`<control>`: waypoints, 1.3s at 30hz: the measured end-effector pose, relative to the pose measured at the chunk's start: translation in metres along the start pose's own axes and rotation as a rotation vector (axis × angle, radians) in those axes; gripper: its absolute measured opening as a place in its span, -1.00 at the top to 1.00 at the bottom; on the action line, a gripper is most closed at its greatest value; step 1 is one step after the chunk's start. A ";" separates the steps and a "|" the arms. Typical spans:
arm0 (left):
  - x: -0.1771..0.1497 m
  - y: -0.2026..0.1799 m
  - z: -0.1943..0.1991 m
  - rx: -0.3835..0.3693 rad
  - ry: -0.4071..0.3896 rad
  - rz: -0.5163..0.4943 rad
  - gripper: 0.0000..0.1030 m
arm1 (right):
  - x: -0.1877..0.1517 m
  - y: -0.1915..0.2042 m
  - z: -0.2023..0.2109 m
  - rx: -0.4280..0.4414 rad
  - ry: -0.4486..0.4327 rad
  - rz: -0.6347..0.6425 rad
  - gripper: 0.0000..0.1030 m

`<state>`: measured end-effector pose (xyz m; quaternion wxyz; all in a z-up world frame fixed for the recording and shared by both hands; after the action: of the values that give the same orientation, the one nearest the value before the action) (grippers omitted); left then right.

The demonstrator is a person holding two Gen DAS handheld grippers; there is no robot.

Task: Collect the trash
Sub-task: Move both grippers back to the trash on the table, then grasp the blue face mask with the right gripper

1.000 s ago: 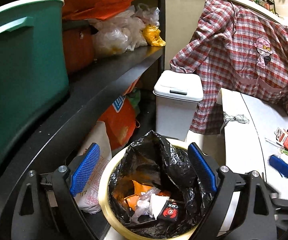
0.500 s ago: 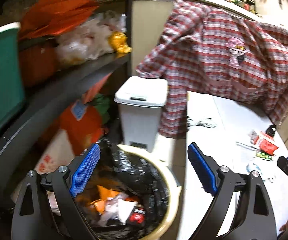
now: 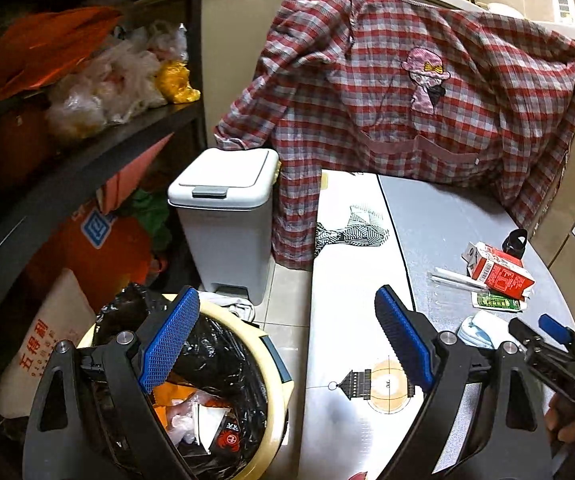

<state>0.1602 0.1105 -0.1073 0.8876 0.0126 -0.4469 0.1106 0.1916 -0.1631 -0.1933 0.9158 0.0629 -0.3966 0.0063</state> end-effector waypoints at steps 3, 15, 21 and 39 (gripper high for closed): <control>0.000 -0.003 -0.003 -0.005 0.007 0.001 -0.68 | -0.004 -0.005 -0.012 -0.011 0.029 -0.003 -0.48; -0.001 -0.005 -0.010 -0.011 0.018 0.002 -0.68 | -0.016 -0.002 -0.031 -0.028 0.097 0.056 0.81; 0.000 -0.009 -0.011 -0.032 0.023 0.018 -0.68 | -0.017 -0.001 -0.013 -0.026 0.072 0.086 0.95; -0.023 -0.121 -0.037 -0.254 0.028 -0.188 -0.68 | 0.019 -0.064 0.075 -0.095 -0.113 -0.059 0.96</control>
<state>0.2012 -0.0068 -0.1382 0.8947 -0.0596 -0.4416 -0.0303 0.1546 -0.2360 -0.1355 0.8936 0.0311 -0.4456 -0.0432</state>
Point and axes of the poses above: each gripper's, at about its wrist camera, not at the fingertips, and z roughly against the way its jaws point, y to its left, x to its top, the point moved 5 cm from there along -z, roughly the way its jaws point, and after that the axes turned 4 degrees about z, right-handed, at the moved point
